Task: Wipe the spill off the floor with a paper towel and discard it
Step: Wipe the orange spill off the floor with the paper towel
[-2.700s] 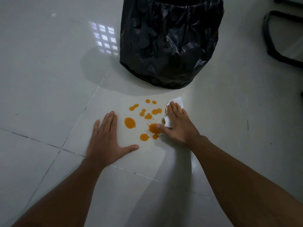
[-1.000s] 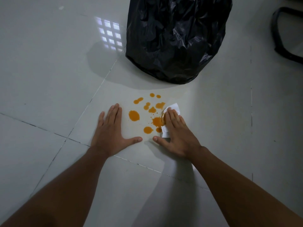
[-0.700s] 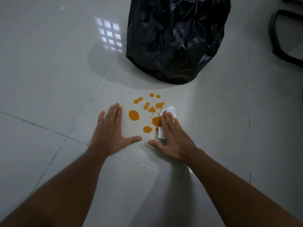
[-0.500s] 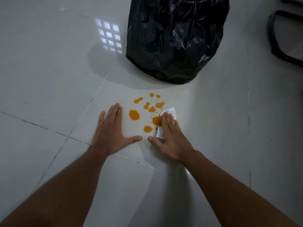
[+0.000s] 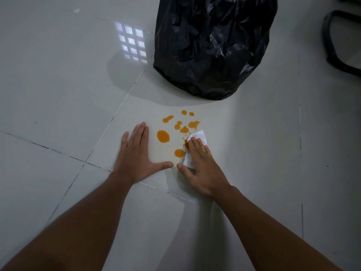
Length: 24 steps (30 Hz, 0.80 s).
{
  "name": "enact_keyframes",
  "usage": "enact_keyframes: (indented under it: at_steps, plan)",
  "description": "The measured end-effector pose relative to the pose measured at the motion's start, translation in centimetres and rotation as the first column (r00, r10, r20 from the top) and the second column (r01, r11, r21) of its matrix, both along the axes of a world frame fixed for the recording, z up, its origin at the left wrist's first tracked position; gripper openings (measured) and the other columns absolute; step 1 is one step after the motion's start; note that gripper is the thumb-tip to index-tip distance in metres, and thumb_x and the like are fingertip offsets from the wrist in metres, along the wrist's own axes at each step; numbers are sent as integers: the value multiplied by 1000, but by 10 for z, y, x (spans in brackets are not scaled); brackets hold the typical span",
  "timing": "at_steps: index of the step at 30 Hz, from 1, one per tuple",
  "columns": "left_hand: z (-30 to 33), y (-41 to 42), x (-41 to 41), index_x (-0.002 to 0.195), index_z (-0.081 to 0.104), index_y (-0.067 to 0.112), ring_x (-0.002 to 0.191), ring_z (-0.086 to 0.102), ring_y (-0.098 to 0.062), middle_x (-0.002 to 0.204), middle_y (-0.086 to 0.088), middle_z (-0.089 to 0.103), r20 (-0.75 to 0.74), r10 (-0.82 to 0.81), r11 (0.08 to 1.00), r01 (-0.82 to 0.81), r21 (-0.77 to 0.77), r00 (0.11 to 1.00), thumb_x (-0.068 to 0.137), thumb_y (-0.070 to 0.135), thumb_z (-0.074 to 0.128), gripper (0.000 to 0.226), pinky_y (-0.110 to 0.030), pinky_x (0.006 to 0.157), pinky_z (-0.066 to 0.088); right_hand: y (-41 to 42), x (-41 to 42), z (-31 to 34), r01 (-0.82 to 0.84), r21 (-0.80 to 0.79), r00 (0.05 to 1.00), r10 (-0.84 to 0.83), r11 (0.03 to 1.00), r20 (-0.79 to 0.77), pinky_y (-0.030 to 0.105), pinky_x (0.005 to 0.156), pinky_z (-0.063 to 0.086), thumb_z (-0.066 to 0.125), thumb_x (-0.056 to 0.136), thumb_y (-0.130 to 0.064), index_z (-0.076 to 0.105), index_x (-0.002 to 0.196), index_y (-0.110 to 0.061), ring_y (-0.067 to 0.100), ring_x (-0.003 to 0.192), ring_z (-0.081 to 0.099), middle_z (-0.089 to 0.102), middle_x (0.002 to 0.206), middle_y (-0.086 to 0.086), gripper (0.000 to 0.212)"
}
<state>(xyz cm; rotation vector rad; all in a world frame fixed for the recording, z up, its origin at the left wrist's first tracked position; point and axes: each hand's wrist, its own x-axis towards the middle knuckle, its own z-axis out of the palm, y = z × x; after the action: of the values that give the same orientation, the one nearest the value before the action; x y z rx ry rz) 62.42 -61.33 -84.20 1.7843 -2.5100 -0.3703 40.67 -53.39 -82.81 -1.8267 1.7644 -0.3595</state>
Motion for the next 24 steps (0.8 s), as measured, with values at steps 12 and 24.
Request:
enact_keyframes:
  at_steps: [12, 24]
  plan:
    - [2, 0, 0, 159, 6, 7, 157, -3, -18, 170, -7, 3, -41, 20, 999, -19, 30, 999, 53, 105, 30, 146, -49, 127, 1, 0, -11, -13, -64, -51, 970, 50, 997, -239, 36, 125, -5, 6, 100, -43, 0, 160, -13, 16, 155, -8, -2, 169, 3, 67]
    - [-1, 0, 1, 159, 7, 7, 157, 0, -20, 170, -8, 5, -12, 7, 1000, -7, -2, 1000, 55, 106, 24, 145, -49, 126, 4, -31, 3, -9, -77, -30, 960, 66, 997, -270, 25, 114, -20, 28, 105, -47, -5, 160, -15, 10, 147, -22, -10, 168, 2, 71]
